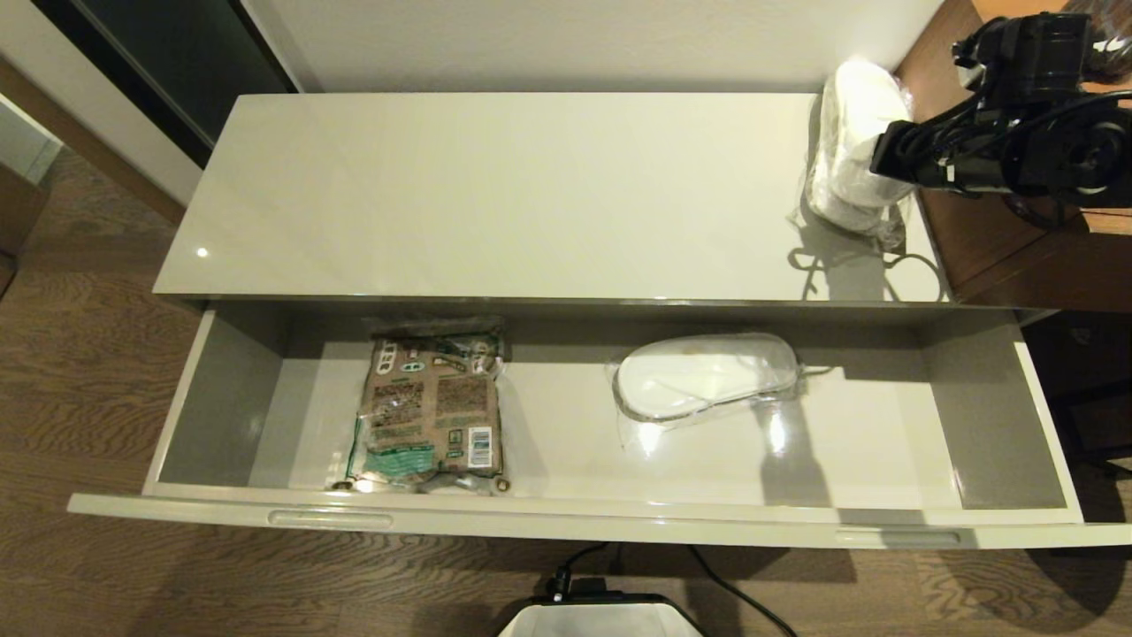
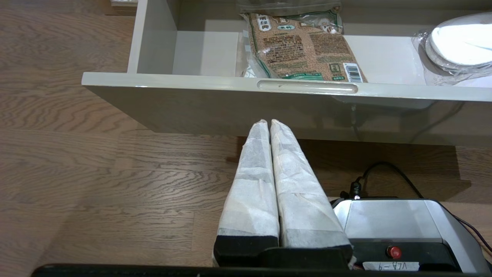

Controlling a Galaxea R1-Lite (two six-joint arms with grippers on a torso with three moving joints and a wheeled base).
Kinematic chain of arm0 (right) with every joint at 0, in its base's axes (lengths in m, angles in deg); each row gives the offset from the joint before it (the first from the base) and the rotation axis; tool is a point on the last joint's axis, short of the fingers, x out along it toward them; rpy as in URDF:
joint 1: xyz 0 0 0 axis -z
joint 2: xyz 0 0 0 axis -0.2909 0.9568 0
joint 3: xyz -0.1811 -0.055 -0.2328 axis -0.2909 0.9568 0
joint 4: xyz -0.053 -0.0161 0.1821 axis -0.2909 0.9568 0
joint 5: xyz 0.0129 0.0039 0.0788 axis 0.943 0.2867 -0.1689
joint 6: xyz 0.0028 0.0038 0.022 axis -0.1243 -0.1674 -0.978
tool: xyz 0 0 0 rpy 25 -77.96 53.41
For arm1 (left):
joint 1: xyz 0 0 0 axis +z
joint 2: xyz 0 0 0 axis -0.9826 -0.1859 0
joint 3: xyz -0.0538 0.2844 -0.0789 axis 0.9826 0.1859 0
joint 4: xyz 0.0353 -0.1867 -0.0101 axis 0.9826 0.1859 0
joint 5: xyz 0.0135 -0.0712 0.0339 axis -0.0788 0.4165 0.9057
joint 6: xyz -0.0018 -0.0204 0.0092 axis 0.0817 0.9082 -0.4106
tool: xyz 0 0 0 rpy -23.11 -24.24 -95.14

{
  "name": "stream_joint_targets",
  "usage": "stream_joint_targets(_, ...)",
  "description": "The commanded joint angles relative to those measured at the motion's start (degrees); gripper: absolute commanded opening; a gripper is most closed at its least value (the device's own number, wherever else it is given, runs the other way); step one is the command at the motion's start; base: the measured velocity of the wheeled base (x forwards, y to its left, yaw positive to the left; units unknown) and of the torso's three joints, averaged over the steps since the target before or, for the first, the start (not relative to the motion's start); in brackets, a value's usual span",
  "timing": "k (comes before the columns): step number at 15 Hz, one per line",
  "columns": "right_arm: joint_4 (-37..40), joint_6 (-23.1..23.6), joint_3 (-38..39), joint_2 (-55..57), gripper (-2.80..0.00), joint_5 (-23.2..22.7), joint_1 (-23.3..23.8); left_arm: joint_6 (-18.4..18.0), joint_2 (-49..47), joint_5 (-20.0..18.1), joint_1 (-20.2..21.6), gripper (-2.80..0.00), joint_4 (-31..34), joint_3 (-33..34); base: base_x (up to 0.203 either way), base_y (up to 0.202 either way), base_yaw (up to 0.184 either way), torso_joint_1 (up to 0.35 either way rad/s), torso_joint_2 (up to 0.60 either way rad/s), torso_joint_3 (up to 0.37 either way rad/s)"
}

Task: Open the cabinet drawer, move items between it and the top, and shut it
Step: Place the disposable slippers on the table

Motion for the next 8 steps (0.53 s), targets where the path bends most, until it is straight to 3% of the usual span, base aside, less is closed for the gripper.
stream_joint_targets(1, 3.12, -0.04, 1.31, -4.13, 0.00, -0.08, -0.28, -0.02, 0.01, 0.00, 0.04, -2.80, -0.03, 0.00, 0.000, 0.000, 0.000, 0.000, 0.00, 0.000)
stream_joint_targets(8, 16.84, -0.29, 1.30, -16.69, 0.00, -0.57, -1.46, -0.02, 0.01, 0.00, 0.04, -2.80, -0.03, 0.00, 0.000, 0.000, 0.000, 0.000, 0.00, 0.000)
